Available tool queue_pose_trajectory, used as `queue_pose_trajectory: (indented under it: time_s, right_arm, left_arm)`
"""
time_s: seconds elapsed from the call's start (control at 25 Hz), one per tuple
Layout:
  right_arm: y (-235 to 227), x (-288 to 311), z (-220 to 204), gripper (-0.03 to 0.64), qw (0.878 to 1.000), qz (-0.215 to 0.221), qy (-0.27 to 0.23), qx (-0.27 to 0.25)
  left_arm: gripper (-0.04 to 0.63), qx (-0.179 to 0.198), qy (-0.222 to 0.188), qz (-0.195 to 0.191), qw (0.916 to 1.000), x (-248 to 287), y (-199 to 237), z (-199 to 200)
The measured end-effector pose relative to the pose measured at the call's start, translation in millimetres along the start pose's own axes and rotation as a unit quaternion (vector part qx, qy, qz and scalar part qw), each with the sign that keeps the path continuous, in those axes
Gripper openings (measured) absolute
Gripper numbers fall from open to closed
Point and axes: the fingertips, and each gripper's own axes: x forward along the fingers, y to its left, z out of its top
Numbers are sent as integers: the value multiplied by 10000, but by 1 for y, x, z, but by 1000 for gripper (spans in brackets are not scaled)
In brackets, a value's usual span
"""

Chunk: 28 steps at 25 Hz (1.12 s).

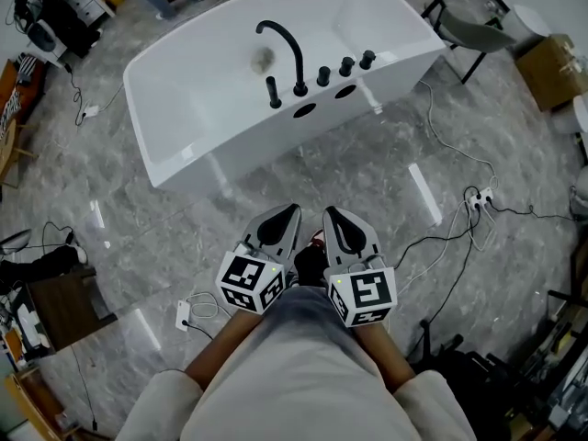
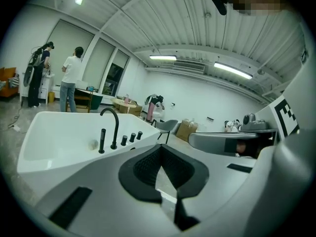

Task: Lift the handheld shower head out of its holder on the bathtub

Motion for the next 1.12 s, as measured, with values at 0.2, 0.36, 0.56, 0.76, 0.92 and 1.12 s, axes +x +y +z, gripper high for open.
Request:
queue_pose_trajectory:
  time_s: [0.2,0.36,0.56,0.76,0.92,1.12]
  right_arm:
    - [-21,26,18,20,9998,154,-109,9]
    - [-32,37,23,20,9997,209,-112,102]
    - [-41,45,26,20,9997,148,-134,153]
    - [-41,60,16,20,9991,289,80,307]
    - [-51,78,19,20,9991,261,171,295]
    - [-67,106,42,20,9997,133,126,147]
  left_arm:
    - [5,68,-23,5,10000,32,8,16]
    - [5,121,-101,26,9999,46,8,26]
    - [5,86,-139,95,9998,54,16,31]
    - [5,51,-8,132,9999,63,28,24]
    - [5,128,42,-37,9999,81,36,25]
    - [5,223,-107,-226,9994,107,57,50]
